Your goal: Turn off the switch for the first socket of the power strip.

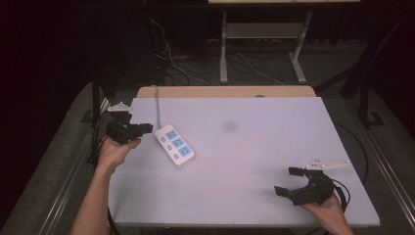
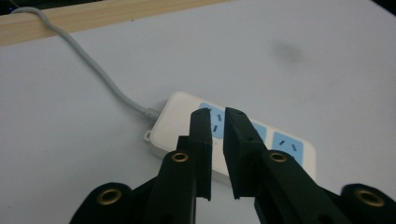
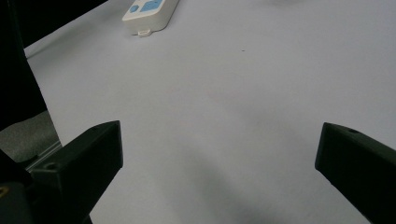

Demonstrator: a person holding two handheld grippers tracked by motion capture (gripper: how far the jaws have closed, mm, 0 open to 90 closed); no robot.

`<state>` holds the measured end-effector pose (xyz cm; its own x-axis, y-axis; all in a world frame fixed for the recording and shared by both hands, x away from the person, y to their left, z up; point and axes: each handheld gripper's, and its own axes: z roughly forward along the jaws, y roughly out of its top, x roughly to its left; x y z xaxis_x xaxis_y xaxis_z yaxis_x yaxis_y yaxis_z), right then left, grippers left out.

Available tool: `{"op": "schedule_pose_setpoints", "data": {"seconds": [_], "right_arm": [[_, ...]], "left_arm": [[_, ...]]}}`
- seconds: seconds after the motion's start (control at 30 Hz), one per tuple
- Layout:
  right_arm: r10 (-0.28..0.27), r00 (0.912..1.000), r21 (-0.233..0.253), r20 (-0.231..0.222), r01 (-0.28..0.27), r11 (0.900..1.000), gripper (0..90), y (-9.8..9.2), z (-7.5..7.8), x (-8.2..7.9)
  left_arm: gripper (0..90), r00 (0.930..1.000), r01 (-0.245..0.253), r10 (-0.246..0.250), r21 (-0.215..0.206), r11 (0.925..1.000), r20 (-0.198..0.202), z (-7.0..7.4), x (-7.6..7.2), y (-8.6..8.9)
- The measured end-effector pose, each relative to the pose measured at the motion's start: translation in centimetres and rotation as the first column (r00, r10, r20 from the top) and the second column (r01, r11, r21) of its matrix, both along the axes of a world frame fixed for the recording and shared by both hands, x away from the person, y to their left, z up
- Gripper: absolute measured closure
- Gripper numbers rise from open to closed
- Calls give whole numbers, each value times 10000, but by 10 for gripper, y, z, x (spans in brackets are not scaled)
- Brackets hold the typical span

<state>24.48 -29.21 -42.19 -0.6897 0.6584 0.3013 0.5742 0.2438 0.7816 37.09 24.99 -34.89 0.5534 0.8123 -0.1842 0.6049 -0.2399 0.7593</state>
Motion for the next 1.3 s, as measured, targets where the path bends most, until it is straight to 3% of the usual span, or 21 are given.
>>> {"op": "schedule_pose_setpoints", "data": {"seconds": [0.23,0.43,0.57,0.77,1.3], "right_arm": [[-4,10000,29,5,4,10000,6,0,0,0],[-9,10000,15,-16,9,10000,6,1,-1,0],[-16,10000,-1,-26,16,10000,6,1,-1,0],[7,10000,-1,-10,-7,10000,6,2,0,0],[-14,10000,-9,5,14,10000,6,1,0,-1]], "left_arm": [[521,9998,-114,125,-782,9969,133,2,-13,2],[298,9986,112,-43,-1324,9911,528,1,-27,3],[180,9941,156,-25,-1203,9926,1082,1,-38,-1],[0,9916,570,-422,-1194,9912,1223,-5,-51,-11],[0,9835,1253,-1046,-1394,9823,1476,-19,-82,-32]]}}
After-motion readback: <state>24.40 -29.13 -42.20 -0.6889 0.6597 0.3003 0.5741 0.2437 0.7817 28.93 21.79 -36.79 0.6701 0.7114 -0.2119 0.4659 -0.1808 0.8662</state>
